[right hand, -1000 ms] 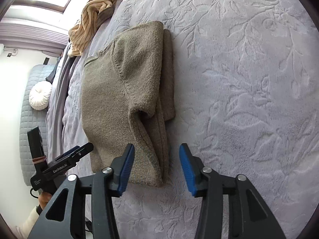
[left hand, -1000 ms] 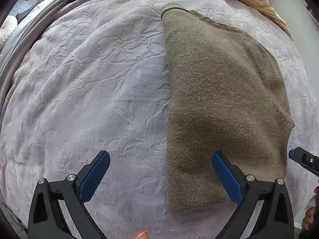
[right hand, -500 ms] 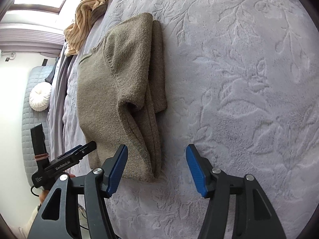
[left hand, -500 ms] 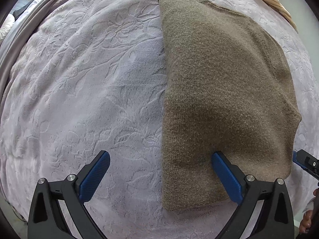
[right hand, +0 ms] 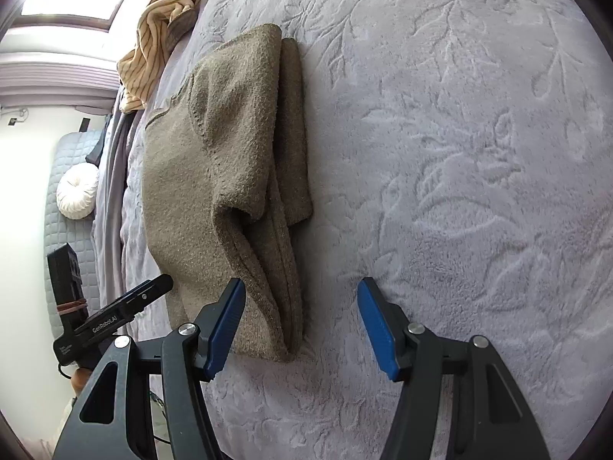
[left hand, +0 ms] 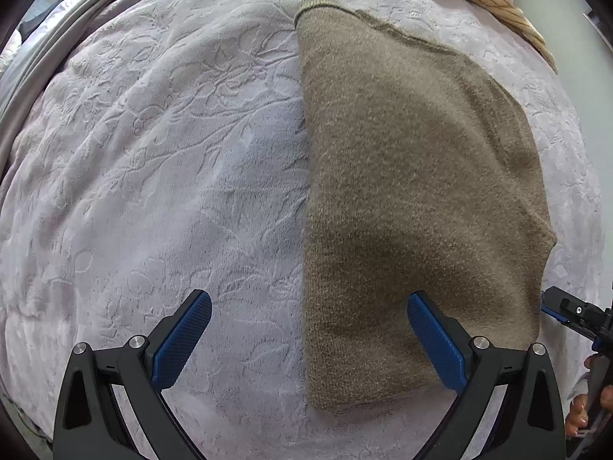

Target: Fold small clothes

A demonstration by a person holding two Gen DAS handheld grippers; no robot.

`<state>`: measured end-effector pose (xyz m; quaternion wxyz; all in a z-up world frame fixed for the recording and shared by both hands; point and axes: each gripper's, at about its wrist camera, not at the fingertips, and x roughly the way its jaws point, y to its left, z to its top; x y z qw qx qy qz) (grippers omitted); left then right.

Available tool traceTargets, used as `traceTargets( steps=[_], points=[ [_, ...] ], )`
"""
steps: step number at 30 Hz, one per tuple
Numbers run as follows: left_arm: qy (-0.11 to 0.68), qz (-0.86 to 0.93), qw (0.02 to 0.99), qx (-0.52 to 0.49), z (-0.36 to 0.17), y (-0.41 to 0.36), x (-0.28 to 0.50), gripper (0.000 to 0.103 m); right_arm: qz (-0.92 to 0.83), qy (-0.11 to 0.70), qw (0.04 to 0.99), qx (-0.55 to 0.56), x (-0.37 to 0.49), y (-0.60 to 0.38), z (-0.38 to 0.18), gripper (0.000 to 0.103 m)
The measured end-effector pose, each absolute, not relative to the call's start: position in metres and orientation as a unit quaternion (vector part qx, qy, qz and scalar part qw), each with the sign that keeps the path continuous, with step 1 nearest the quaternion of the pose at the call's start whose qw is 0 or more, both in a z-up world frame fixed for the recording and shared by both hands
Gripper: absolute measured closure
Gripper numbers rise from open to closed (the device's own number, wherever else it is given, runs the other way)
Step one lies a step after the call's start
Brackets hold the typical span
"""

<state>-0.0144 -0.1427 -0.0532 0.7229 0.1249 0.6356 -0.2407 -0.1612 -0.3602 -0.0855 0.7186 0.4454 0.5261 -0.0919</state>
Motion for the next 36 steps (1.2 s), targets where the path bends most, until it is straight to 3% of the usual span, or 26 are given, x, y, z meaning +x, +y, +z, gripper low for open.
traceTargets(
  steps=[7, 16, 26, 31, 36],
  points=[
    [0.623, -0.247, 0.735, 0.104, -0.036, -0.152, 0.025, 0.000, -0.089, 0.495, 0.737, 0.452, -0.141, -0.377, -0.077, 0.038],
    [0.634, -0.277, 0.719, 0.065, -0.066, -0.201, 0.080, 0.000, -0.063, 0.486, 0.724, 0.486, -0.093, -0.394, -0.096, 0.036],
    [0.659, -0.314, 0.684, 0.016, -0.092, -0.191, 0.082, 0.000, -0.040, 0.509, 0.699, 0.501, -0.059, -0.395, -0.125, 0.030],
    [0.668, -0.374, 0.644, -0.024, -0.100, -0.205, 0.088, 0.000, 0.040, 0.482, 0.712, 0.509, -0.042, -0.390, -0.116, 0.029],
    [0.666, -0.385, 0.639, 0.001, -0.114, -0.221, 0.084, 0.000, 0.068, 0.504, 0.716, 0.477, -0.026, -0.387, -0.126, 0.025]
  ],
)
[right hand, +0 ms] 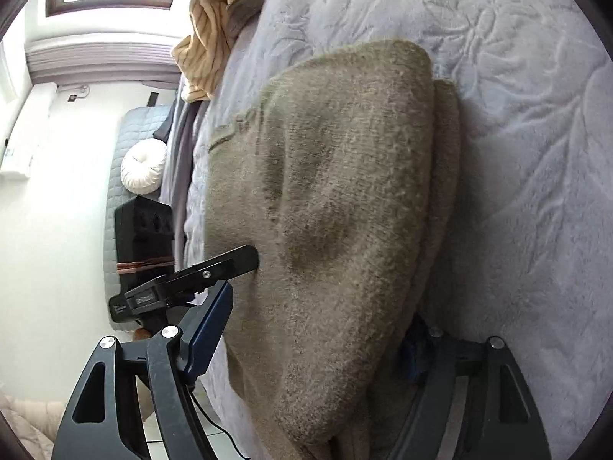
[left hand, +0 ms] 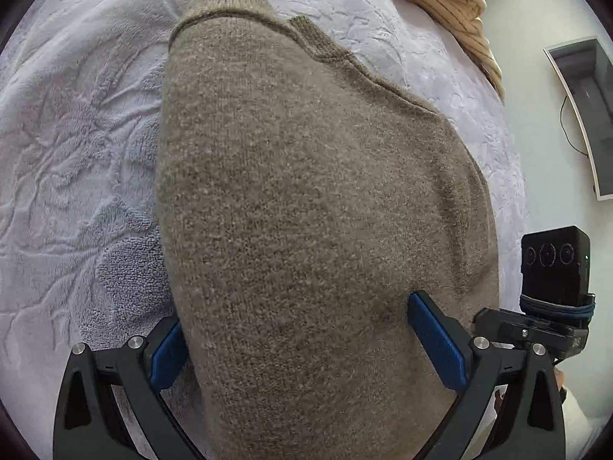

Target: Fold small clothes

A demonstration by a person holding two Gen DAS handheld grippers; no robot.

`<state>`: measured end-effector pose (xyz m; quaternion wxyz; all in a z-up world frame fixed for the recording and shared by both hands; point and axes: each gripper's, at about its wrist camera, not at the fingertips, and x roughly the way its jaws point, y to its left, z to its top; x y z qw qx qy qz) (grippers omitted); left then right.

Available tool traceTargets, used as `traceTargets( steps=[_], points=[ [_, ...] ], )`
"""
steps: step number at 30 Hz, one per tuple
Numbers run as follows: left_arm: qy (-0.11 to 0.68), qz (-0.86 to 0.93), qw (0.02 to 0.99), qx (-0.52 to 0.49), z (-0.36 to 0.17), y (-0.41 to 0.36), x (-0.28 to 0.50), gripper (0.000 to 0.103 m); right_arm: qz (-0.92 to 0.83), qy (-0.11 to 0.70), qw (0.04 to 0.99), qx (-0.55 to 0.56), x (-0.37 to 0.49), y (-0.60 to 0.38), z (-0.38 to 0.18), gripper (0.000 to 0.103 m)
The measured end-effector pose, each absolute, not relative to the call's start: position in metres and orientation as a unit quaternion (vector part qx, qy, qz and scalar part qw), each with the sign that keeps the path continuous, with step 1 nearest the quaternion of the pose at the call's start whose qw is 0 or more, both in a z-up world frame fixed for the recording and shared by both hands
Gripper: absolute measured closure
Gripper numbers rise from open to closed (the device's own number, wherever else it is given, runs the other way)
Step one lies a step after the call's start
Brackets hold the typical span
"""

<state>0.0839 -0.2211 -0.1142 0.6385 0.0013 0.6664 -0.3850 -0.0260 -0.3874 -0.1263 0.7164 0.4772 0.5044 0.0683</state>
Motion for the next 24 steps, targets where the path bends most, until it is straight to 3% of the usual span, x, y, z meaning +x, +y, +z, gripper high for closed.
traceTargets(
  steps=[4, 5, 6, 7, 8, 11, 24],
  points=[
    [0.663, -0.377, 0.646, 0.014, -0.110, -0.227, 0.078, 0.001, 0.068, 0.493, 0.707, 0.503, -0.021, -0.389, -0.139, 0.028],
    [0.659, -0.374, 0.652, 0.017, -0.108, -0.229, 0.076, 0.009, 0.067, 0.489, 0.705, 0.509, -0.020, -0.389, -0.139, 0.032],
    [0.655, -0.372, 0.657, 0.019, -0.105, -0.232, 0.075, 0.014, 0.067, 0.491, 0.700, 0.513, -0.018, -0.387, -0.140, 0.048],
    [0.650, -0.373, 0.661, 0.021, -0.101, -0.232, 0.072, 0.025, 0.068, 0.497, 0.694, 0.516, -0.017, -0.385, -0.142, 0.068],
    [0.645, -0.378, 0.664, 0.023, -0.096, -0.233, 0.069, 0.035, 0.079, 0.492, 0.688, 0.528, -0.016, -0.384, -0.143, 0.069],
    [0.632, -0.384, 0.673, 0.030, -0.080, -0.225, 0.064, 0.048, 0.108, 0.462, 0.685, 0.553, -0.018, -0.378, -0.132, 0.070],
    [0.605, -0.406, 0.685, 0.019, -0.008, -0.155, 0.037, 0.049, 0.149, 0.416, 0.680, 0.585, -0.022, -0.313, -0.078, 0.070]
  ],
)
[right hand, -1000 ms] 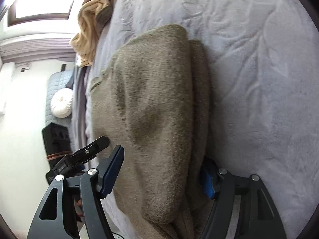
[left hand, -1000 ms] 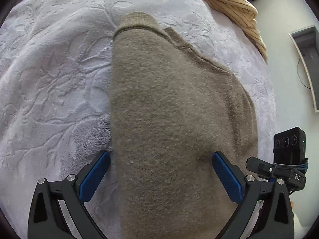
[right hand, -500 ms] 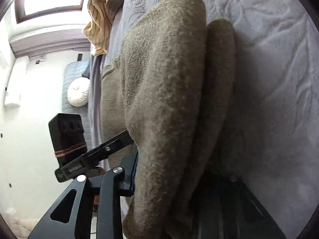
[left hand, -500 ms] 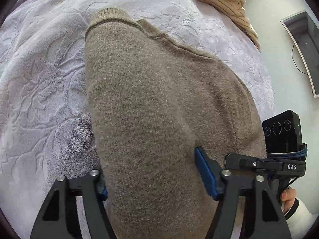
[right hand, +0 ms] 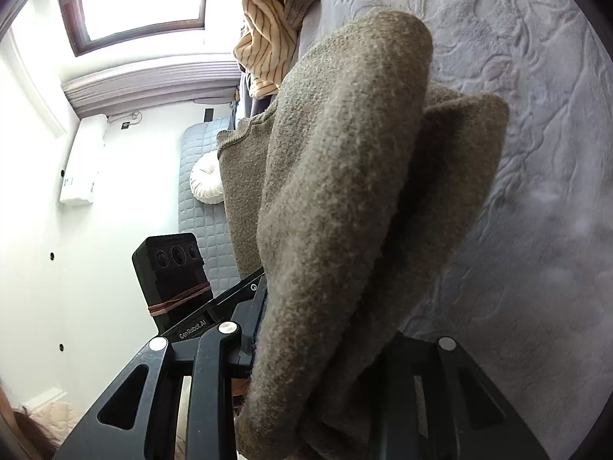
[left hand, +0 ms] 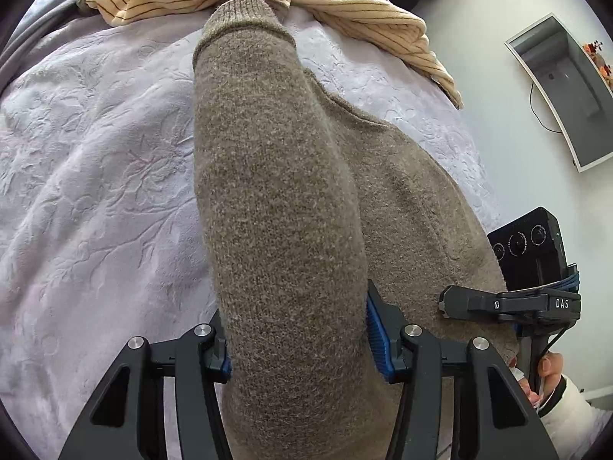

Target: Fold small clothes

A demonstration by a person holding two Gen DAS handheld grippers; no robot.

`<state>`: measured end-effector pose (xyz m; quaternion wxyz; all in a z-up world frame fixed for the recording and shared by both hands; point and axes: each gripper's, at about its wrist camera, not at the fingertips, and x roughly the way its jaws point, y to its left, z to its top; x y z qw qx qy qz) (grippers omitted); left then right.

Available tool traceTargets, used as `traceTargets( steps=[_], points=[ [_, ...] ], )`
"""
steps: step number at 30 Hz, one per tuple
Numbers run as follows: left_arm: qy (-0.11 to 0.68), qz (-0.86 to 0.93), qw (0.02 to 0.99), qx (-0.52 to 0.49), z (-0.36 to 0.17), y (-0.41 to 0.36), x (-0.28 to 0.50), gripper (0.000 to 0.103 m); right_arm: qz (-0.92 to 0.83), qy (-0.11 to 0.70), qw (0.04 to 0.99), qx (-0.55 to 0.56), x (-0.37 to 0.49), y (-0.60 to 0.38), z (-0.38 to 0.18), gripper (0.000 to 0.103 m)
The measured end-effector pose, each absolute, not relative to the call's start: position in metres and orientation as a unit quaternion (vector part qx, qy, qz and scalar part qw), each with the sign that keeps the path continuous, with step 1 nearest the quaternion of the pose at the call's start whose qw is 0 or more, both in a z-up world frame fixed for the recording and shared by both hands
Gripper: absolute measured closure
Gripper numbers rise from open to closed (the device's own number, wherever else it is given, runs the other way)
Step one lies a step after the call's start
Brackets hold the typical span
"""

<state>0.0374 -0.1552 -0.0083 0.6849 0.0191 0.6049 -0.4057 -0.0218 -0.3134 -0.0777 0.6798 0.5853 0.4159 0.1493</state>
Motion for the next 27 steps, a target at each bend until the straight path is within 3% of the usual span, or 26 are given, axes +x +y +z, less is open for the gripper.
traceTargets(
  steps=[9, 19, 24, 26, 27],
  points=[
    [0.631, -0.388, 0.670, 0.030, -0.013, -0.059, 0.014, 0.049, 0.152, 0.430, 0.668, 0.588, -0.022, -0.207, -0.082, 0.070],
    [0.671, -0.329, 0.662, 0.060, -0.066, 0.034, -0.011, 0.048, 0.118, 0.510, 0.646, 0.555, 0.007, -0.109, -0.121, 0.067],
    [0.640, -0.324, 0.694, 0.061, -0.050, 0.060, -0.008, 0.048, 0.066, 0.536, 0.676, 0.502, 0.015, -0.103, -0.106, 0.057],
    [0.623, -0.313, 0.714, 0.068, -0.042, 0.070, -0.001, 0.048, 0.042, 0.533, 0.689, 0.490, 0.017, -0.110, -0.097, 0.057],
    [0.617, -0.305, 0.722, 0.071, -0.040, 0.073, 0.003, 0.048, 0.026, 0.536, 0.697, 0.476, 0.020, -0.113, -0.092, 0.063]
  ],
)
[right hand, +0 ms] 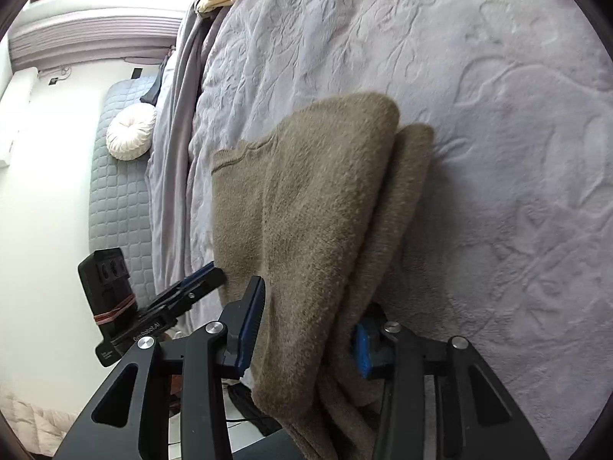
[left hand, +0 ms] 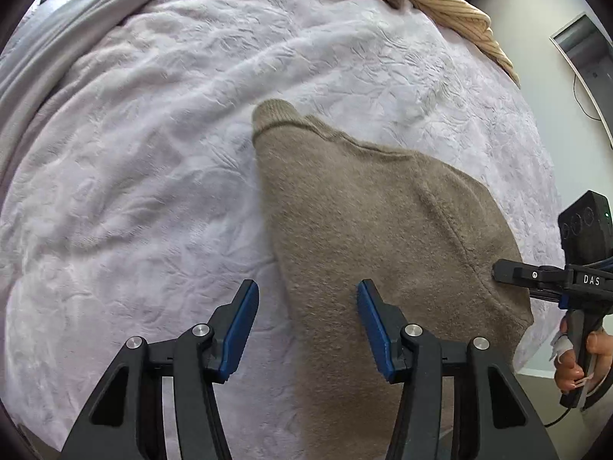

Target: Fold small clothes

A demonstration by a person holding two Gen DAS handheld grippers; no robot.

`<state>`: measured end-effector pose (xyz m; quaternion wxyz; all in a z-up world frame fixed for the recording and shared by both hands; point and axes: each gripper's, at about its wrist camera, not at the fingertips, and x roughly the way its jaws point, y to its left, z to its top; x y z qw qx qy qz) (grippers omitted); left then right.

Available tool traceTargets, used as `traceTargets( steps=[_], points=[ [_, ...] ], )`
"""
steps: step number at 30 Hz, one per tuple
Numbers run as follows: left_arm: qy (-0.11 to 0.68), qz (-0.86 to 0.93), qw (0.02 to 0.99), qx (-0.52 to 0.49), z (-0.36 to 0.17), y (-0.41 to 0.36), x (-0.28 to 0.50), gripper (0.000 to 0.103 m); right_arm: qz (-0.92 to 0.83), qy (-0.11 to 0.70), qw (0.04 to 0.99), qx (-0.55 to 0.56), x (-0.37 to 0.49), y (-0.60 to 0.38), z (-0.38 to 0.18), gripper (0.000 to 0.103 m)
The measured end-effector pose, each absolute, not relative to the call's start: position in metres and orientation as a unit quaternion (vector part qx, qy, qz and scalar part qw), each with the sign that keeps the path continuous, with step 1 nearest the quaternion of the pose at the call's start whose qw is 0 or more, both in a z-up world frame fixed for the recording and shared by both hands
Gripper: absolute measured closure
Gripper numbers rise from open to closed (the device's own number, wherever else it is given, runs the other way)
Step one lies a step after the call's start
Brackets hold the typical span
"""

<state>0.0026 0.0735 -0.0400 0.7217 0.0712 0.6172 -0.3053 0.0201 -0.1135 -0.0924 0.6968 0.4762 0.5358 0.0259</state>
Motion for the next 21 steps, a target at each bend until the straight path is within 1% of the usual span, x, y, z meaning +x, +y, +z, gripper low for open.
traceTargets(
  steps=[1, 3, 5, 7, 9, 11, 15, 18, 21],
  points=[
    [0.616, -0.298, 0.726, 0.073, -0.041, 0.075, 0.006, 0.048, 0.010, 0.542, 0.704, 0.458, 0.018, -0.122, -0.090, 0.076],
    [0.620, -0.291, 0.725, 0.073, -0.049, 0.074, 0.012, 0.048, -0.028, 0.561, 0.716, 0.414, 0.008, -0.124, -0.092, 0.076],
    [0.624, -0.288, 0.722, 0.076, -0.063, 0.071, 0.012, 0.046, -0.059, 0.582, 0.724, 0.365, -0.004, -0.120, -0.103, 0.076],
    [0.625, -0.286, 0.722, 0.080, -0.074, 0.069, 0.009, 0.045, -0.083, 0.601, 0.724, 0.330, -0.016, -0.117, -0.118, 0.074],
    [0.617, -0.273, 0.732, 0.098, -0.071, 0.066, 0.006, 0.041, -0.097, 0.594, 0.715, 0.357, -0.019, -0.122, -0.124, 0.071],
    [0.613, -0.269, 0.735, 0.109, -0.065, 0.066, 0.004, 0.041, -0.111, 0.589, 0.710, 0.368, -0.027, -0.129, -0.119, 0.071],
    [0.618, -0.258, 0.732, 0.128, -0.054, 0.074, -0.002, 0.041, -0.132, 0.598, 0.713, 0.342, -0.031, -0.124, -0.099, 0.071],
    [0.630, -0.256, 0.722, 0.131, -0.049, 0.082, -0.011, 0.041, -0.124, 0.592, 0.717, 0.347, -0.042, -0.118, -0.082, 0.079],
    [0.641, -0.261, 0.707, 0.144, -0.048, 0.085, -0.030, 0.041, -0.100, 0.585, 0.730, 0.339, -0.048, -0.100, -0.063, 0.080]
  ],
)
